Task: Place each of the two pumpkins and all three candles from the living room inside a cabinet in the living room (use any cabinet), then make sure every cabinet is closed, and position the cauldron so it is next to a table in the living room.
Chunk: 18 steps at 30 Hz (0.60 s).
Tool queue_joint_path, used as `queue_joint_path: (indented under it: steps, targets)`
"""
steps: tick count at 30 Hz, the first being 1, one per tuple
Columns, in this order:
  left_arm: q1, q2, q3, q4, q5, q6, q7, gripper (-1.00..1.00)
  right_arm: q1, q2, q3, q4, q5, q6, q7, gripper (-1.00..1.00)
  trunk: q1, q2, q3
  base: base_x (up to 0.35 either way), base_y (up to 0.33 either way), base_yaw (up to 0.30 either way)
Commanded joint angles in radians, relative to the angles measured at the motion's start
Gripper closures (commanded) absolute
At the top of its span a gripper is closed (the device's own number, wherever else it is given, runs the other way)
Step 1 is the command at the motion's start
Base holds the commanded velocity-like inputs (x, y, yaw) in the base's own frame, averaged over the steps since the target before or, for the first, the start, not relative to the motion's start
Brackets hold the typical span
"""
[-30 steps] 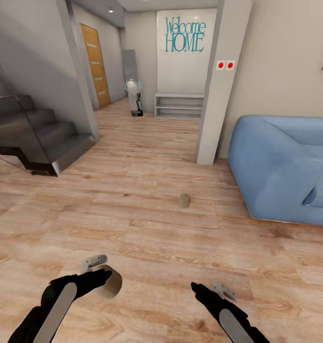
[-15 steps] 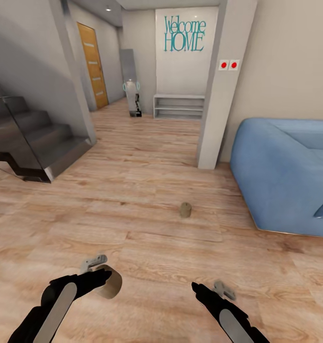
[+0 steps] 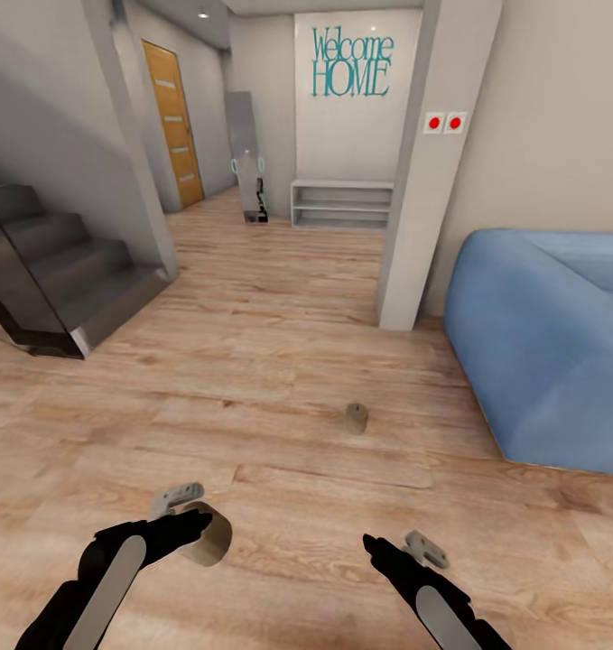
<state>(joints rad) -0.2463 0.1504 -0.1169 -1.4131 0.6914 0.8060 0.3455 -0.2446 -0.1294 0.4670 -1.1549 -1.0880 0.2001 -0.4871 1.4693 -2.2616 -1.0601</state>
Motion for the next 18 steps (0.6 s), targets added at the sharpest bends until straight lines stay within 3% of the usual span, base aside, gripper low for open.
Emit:
queue_joint_path:
  steps: [1,7,10,11,13,14,15,17,18]
  targets:
    - [-0.001,0.001,-0.002,-0.001,0.011,0.001,0.010,1.00,-0.001,-0.001,0.002,-0.002,-0.004,0.002,-0.007,-1.00,0.000,0.000,-0.001,0.325,0.000,0.000]
    - [-0.001,0.000,-0.003,-0.001,0.011,0.001,0.011,1.00,-0.001,-0.003,0.002,-0.009,0.004,0.001,-0.010,-1.00,0.000,0.000,-0.001,0.325,0.000,0.000]
    - [-0.001,0.001,-0.002,-0.001,0.009,0.000,0.012,1.00,-0.001,-0.011,0.004,-0.084,0.009,0.012,-0.035,-1.00,0.000,0.000,-0.001,0.325,0.000,0.000]
    - [-0.001,0.001,-0.002,-0.001,0.009,0.001,0.012,1.00,-0.001,-0.012,0.005,-0.142,0.009,0.018,-0.076,-1.00,0.000,0.000,-0.001,0.325,0.000,0.000]
    - [-0.001,0.001,-0.002,-0.001,0.008,0.000,0.012,1.00,-0.001,-0.014,0.008,-0.269,0.010,0.048,-0.267,-1.00,0.000,0.000,-0.001,0.325,0.000,0.000]
    - [-0.001,0.001,-0.002,-0.002,0.008,0.001,0.012,1.00,-0.001,-0.014,0.010,-0.303,0.010,0.065,-0.367,-1.00,0.000,0.000,-0.001,0.324,0.000,0.000]
    - [-0.001,0.001,-0.002,-0.002,0.008,0.000,0.012,1.00,-0.001,-0.014,0.011,-0.315,0.010,0.075,-0.418,-1.00,0.000,0.000,-0.001,0.324,0.000,0.000]
    - [-0.001,0.001,-0.001,-0.003,0.007,0.000,0.012,1.00,-0.002,-0.008,0.010,-0.354,0.012,0.144,-0.638,-1.00,0.000,0.000,-0.001,0.325,0.000,0.000]
    - [-0.001,0.002,-0.001,-0.004,0.006,0.000,0.012,1.00,-0.003,-0.007,0.009,-0.367,0.012,0.179,-0.690,-1.00,0.000,0.000,-0.001,0.325,0.000,0.000]
